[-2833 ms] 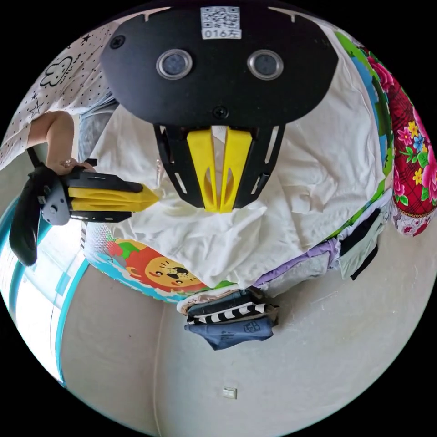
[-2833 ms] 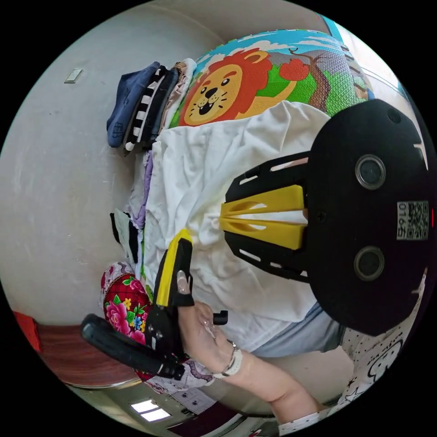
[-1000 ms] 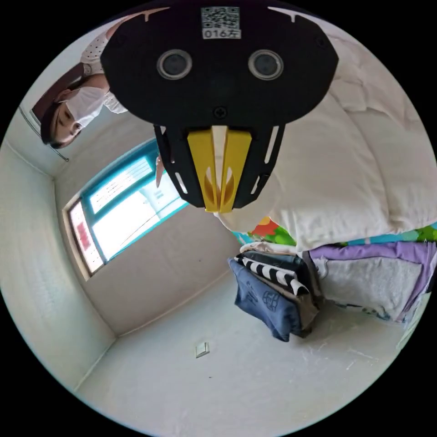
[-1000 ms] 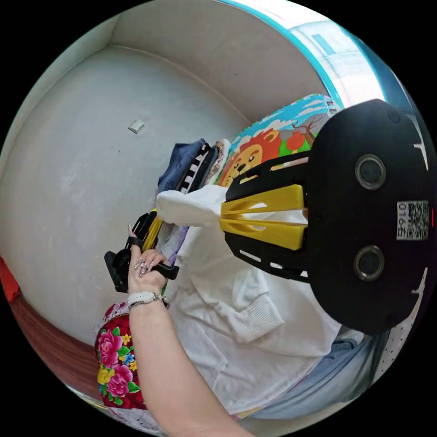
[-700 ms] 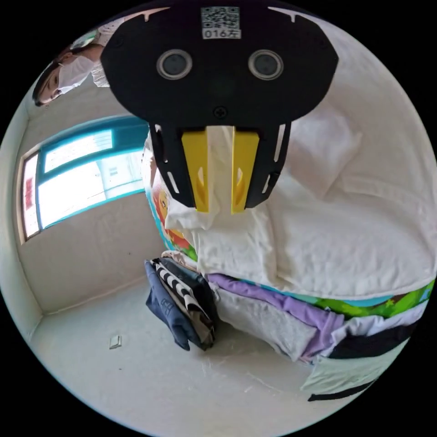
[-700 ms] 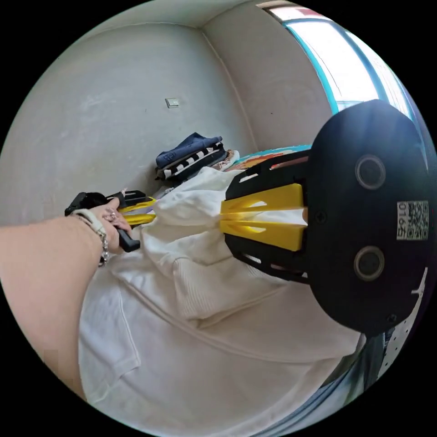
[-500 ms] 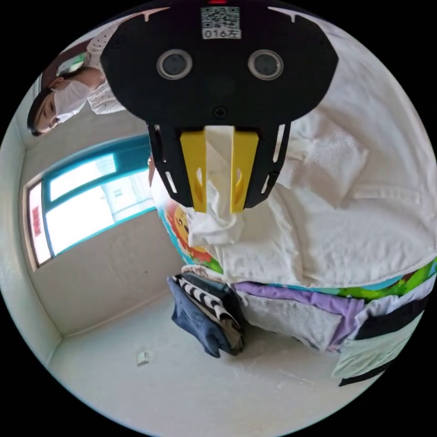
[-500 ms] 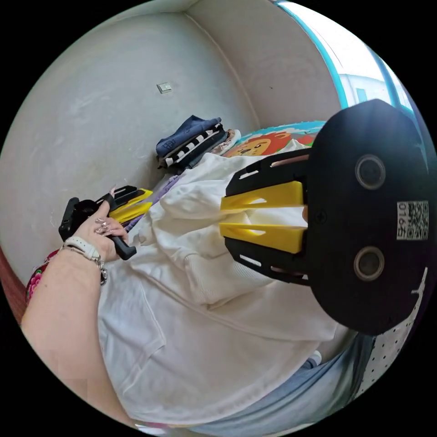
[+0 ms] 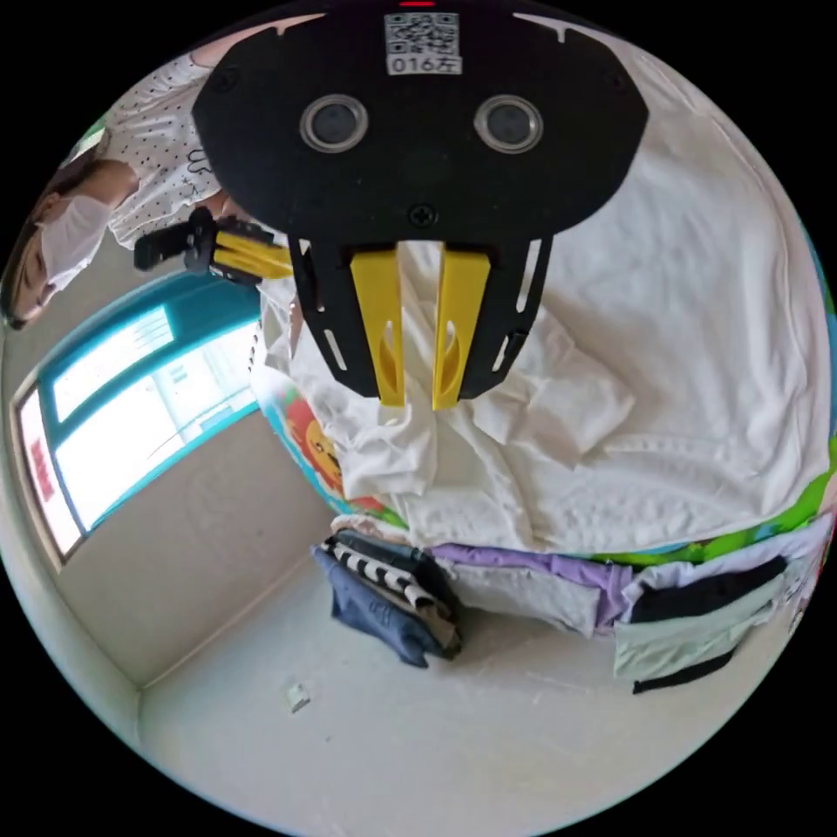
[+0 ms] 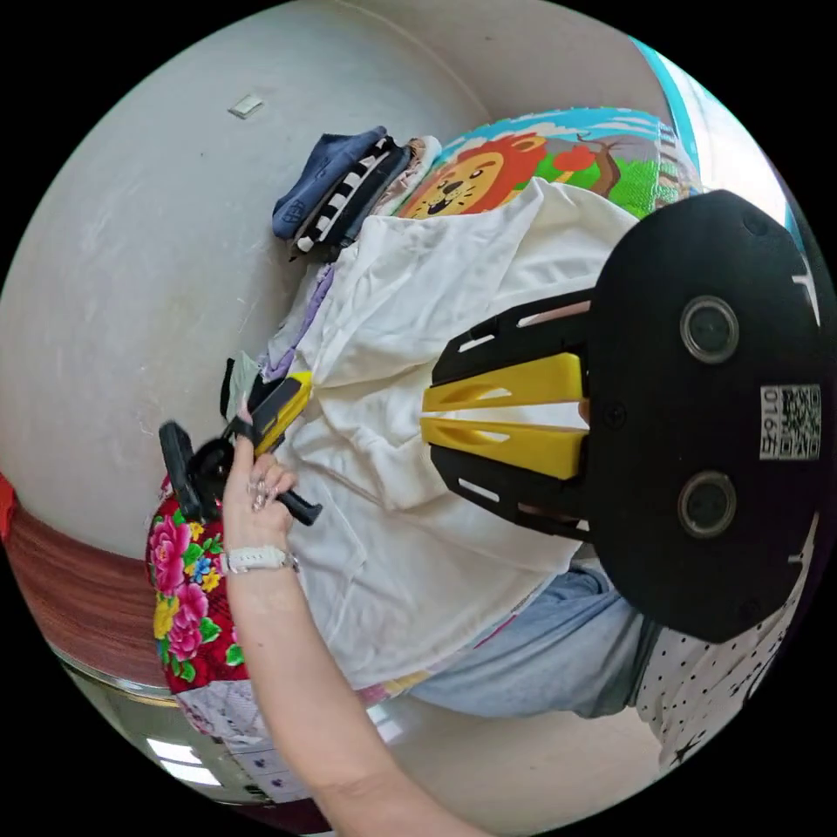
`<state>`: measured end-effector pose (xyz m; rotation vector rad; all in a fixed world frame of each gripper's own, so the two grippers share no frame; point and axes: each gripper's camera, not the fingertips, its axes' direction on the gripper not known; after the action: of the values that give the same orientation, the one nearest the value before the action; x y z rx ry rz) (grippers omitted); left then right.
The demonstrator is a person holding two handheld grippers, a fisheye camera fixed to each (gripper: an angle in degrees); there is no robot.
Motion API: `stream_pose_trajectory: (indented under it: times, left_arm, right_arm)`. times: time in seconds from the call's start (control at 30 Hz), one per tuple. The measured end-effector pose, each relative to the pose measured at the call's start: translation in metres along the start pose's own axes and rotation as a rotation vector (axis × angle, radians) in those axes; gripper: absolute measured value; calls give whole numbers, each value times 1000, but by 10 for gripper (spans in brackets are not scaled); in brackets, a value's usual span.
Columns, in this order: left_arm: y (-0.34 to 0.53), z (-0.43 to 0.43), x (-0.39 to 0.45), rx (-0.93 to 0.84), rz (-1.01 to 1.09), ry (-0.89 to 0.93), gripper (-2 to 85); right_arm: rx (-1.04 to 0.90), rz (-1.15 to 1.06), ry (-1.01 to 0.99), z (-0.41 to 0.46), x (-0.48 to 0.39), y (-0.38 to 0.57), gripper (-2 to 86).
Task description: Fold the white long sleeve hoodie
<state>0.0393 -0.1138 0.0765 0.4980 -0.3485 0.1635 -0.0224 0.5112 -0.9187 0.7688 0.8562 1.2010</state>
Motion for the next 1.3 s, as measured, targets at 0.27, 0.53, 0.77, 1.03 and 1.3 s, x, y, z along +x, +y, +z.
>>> stream_pose_trajectory:
  times: [0.27,0.53,0.77,1.03,1.3]
  left_arm:
    - [167,-214,-26,97,-247,-544,108]
    - [283,-339,-33,202,-488,-572,136]
    - [304,-370,-36,259,-498,-472,152]
    - [318,-406,31,433,-490,-646,129]
    - [313,-397,50,328,-459,-526,103]
  right_arm:
    - [107,210,-124,-3,115,34,17]
    - [127,121,-198,26,96,3,25]
    - [74,36,-191,57,70,-22,34]
    - [38,34,-162,81,70,-46,36]
    - [23,13,-151,103,58,-76,34]
